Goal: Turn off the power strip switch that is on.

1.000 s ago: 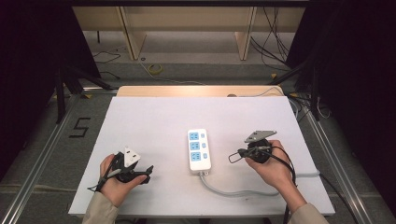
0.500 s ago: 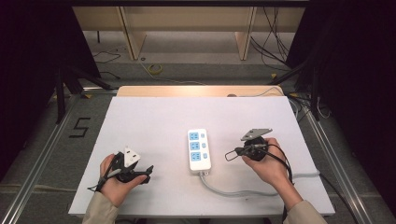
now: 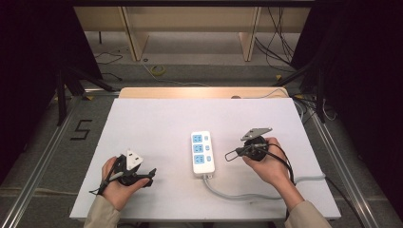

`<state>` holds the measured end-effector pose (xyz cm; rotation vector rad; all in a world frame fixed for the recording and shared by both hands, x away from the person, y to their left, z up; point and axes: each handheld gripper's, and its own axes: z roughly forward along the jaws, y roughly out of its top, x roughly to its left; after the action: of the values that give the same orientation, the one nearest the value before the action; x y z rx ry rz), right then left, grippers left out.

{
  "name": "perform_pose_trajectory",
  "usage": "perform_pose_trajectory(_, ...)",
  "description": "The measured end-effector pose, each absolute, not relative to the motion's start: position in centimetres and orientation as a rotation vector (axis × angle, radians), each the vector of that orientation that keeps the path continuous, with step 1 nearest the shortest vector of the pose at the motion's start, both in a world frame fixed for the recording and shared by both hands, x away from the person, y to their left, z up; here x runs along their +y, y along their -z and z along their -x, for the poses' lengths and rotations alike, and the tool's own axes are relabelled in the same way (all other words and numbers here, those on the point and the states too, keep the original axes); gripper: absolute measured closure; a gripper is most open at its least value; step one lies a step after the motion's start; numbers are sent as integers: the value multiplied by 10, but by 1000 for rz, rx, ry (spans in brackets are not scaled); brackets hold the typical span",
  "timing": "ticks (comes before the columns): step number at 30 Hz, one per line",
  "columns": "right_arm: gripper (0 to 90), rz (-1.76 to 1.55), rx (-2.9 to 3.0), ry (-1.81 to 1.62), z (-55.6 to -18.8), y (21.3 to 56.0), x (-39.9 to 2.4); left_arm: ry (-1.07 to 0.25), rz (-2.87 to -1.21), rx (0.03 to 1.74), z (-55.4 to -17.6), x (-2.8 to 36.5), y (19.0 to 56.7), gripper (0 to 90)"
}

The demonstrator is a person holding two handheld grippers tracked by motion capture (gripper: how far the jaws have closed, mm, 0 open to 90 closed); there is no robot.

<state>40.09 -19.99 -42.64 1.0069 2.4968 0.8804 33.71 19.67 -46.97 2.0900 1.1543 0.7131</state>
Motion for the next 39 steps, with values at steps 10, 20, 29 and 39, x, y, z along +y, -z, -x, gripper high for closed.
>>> perform_pose_trajectory(10, 900, -1004, 2504, -876, -404, 427, -196, -713, -2086, 1155, -337, 196, 470, 149)
perform_pose_trajectory(20, 900, -1004, 2510, -868, -407, 426, -192, -711, -2090, 1152, -337, 196, 470, 149)
perform_pose_trajectory(29, 900, -1000, 2515, -864, -409, 426, -188, -711, -2089, 1151, -337, 195, 470, 149)
perform_pose_trajectory(39, 900, -997, 2516, -864, -412, 424, -186, -711, -2090, 1150, -337, 195, 470, 150)
